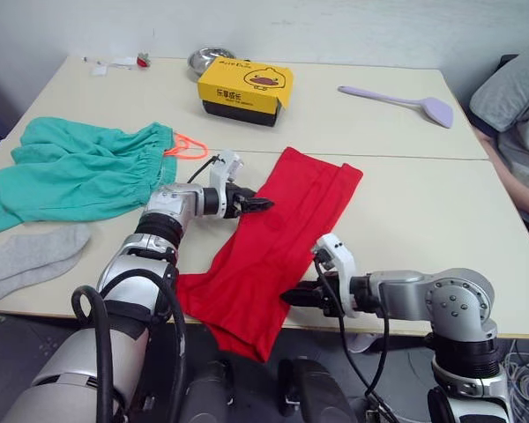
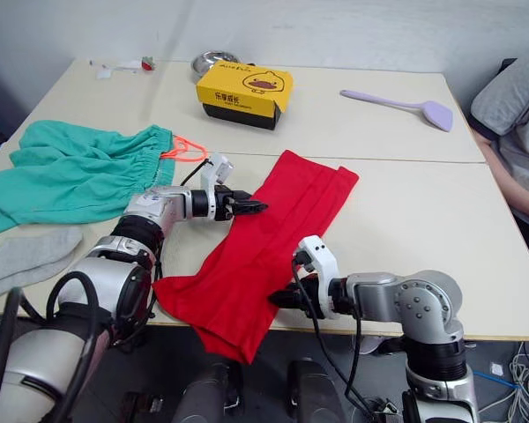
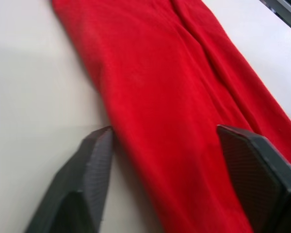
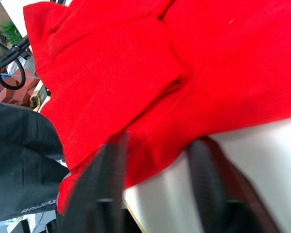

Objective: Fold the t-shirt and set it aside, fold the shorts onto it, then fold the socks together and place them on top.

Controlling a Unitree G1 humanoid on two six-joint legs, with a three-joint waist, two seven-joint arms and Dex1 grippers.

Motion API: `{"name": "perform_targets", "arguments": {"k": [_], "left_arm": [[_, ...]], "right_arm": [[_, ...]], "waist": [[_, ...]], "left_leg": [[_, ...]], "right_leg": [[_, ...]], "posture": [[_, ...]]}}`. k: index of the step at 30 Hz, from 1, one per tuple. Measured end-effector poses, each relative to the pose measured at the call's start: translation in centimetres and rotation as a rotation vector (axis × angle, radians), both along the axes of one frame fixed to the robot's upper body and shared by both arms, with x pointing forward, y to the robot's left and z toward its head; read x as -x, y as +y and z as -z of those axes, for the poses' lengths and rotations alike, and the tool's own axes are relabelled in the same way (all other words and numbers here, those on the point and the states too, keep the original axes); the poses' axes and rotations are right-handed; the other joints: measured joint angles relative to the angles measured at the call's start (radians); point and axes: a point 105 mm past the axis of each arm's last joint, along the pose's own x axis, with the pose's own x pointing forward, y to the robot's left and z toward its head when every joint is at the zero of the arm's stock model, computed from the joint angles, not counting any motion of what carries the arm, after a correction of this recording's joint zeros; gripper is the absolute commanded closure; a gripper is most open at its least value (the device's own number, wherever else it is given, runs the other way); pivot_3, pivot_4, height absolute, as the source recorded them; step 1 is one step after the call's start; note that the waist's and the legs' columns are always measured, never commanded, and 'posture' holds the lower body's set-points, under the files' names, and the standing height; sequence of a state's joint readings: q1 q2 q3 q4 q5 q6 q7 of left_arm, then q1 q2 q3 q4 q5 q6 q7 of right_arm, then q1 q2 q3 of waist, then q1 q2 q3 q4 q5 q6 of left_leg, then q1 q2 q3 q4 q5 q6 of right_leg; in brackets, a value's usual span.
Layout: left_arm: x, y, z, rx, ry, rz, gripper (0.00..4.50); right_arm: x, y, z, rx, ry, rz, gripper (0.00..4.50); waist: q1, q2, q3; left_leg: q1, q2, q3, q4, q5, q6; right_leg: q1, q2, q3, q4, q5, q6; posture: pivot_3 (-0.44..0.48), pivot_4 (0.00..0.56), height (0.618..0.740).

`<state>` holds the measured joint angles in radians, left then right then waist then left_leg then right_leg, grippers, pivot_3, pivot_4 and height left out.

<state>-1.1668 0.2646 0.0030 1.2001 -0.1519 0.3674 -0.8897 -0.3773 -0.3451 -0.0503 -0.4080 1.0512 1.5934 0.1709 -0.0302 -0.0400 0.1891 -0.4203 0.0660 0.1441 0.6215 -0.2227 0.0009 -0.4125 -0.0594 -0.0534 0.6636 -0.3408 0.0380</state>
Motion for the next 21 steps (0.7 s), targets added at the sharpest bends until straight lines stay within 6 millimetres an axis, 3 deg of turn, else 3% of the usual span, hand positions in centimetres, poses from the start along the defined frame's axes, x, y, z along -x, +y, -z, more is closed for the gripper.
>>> {"name": "perform_targets", "arguments": {"k": [2,7,11,15,21], "left_arm": [[-0.1,-0.1,0.2,0.016,0.008,-0.024,2.9],[-0.8,0.1,0.2,0.066,0.008,-0.107,4.48],[-0.8,0.2,0.4,0.12,-0.003,-0.148,4.48],[-0.2,0.9,1.1,0.153,-0.031,-0.184,4.48],[1.1,3.9,1.0,0.168,-0.098,-0.334,4.48]], "right_arm": [[-0.1,0.0,0.2,0.006,0.009,0.006,4.5],[-0.2,0.0,0.1,0.007,0.009,0.008,4.5],[-0.4,-0.3,-0.1,0.024,0.003,0.001,4.5],[-1.1,-2.3,-0.7,0.097,-0.03,0.01,4.5],[-2.7,-4.3,-1.8,0.147,-0.06,0.017,4.5]], "waist": [[0.001,0.0,0.0],[-0.001,0.0,0.0],[0.0,0.0,0.0],[-0.001,0.001,0.0],[-0.006,0.001,0.001]], "left_leg": [[-0.001,0.0,0.0,0.0,0.0,0.0],[-0.001,0.0,0.0,0.0,0.0,0.0],[-0.001,0.0,0.001,0.001,0.001,-0.001],[-0.001,-0.001,0.002,0.002,0.001,-0.001],[-0.001,0.0,0.001,0.002,0.001,-0.002]], "right_leg": [[0.0,0.0,0.0,0.0,0.0,0.0],[0.0,0.0,0.0,0.0,0.0,0.001],[0.0,0.0,0.0,0.0,0.0,0.001],[0.0,-0.001,0.002,0.0,0.001,0.002],[-0.001,0.0,0.002,0.001,0.002,0.003]], "posture": [[0.0,0.15,0.74],[0.0,0.15,0.74],[0.0,0.15,0.74],[0.0,0.15,0.74],[0.0,0.15,0.74]]}}
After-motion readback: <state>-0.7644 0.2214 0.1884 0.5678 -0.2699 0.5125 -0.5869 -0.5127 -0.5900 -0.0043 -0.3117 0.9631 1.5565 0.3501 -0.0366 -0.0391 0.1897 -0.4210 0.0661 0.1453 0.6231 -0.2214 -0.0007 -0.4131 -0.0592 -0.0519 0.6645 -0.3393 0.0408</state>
